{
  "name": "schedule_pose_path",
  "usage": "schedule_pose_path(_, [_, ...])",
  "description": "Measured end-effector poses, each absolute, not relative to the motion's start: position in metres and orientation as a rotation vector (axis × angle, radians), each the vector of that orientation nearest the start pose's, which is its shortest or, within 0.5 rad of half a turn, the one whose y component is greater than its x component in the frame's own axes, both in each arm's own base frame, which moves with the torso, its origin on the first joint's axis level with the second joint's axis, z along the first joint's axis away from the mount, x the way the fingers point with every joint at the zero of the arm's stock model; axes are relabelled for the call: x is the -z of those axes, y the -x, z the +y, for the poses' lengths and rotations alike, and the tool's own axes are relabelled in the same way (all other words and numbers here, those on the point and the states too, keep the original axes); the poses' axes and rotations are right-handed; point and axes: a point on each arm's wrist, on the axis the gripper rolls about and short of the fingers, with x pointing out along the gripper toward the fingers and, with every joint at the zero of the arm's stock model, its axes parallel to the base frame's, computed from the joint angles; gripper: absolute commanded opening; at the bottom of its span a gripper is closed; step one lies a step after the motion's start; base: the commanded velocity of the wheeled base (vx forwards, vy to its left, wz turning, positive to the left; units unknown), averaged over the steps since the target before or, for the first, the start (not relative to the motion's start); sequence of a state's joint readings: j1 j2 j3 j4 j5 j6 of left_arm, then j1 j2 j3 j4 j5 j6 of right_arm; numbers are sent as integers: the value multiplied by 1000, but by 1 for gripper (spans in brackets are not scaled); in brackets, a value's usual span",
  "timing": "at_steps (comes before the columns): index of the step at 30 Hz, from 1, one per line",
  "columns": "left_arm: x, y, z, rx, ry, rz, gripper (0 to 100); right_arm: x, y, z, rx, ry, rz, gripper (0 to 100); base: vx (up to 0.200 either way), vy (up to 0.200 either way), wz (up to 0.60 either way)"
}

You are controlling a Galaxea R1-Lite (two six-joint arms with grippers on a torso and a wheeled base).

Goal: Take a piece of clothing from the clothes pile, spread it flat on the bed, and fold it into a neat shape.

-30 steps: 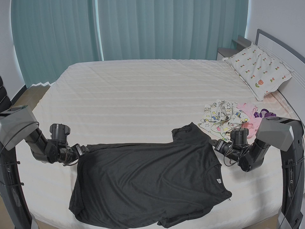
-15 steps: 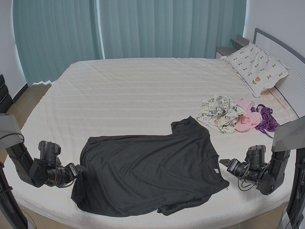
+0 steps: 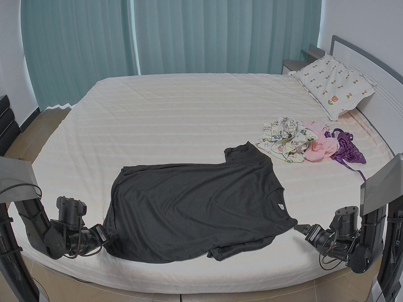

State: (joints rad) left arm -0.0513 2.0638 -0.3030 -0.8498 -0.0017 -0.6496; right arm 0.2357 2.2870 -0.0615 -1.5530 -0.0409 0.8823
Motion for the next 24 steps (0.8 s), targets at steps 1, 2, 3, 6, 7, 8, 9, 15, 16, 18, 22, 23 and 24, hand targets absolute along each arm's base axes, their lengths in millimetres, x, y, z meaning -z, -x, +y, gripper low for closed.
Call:
schedule_pose_path(1, [6, -248, -14, -271, 561, 877, 100, 22, -224, 53, 119, -755, 703, 100, 0, 0, 0])
schedule_pose_path(2, [9, -250, -16, -293, 540, 859, 100, 23, -224, 53, 119, -756, 706, 100, 0, 0, 0])
schedule_pose_path(3, [12, -253, -18, -313, 519, 837, 100, 23, -223, 54, 119, -756, 708, 100, 0, 0, 0])
schedule_pose_path(6, [24, -261, -28, -333, 474, 794, 100, 23, -222, 54, 120, -756, 711, 100, 0, 0, 0])
schedule_pose_path(7, [27, -262, -30, -336, 463, 789, 100, 23, -222, 55, 120, -756, 711, 100, 0, 0, 0])
schedule_pose_path(8, [32, -264, -34, -341, 446, 783, 100, 23, -222, 55, 119, -756, 711, 100, 0, 0, 0])
schedule_pose_path(9, [35, -265, -36, -347, 435, 783, 100, 23, -221, 55, 119, -755, 713, 100, 0, 0, 0])
schedule_pose_path(15, [53, -264, -39, -383, 349, 830, 100, 21, -221, 57, 112, -755, 709, 100, 0, 0, 0])
schedule_pose_path(16, [55, -263, -37, -404, 321, 836, 100, 21, -221, 57, 110, -755, 709, 100, 0, 0, 0])
schedule_pose_path(18, [57, -259, -31, -449, 275, 850, 100, 20, -220, 57, 109, -754, 709, 100, 0, 0, 0])
schedule_pose_path(22, [60, -249, -22, -514, 208, 882, 100, 20, -220, 57, 109, -754, 708, 100, 0, 0, 0])
schedule_pose_path(23, [60, -247, -20, -527, 188, 887, 100, 20, -220, 57, 109, -754, 708, 100, 0, 0, 0])
schedule_pose_path(24, [59, -244, -19, -540, 165, 890, 100, 20, -220, 57, 109, -754, 708, 100, 0, 0, 0])
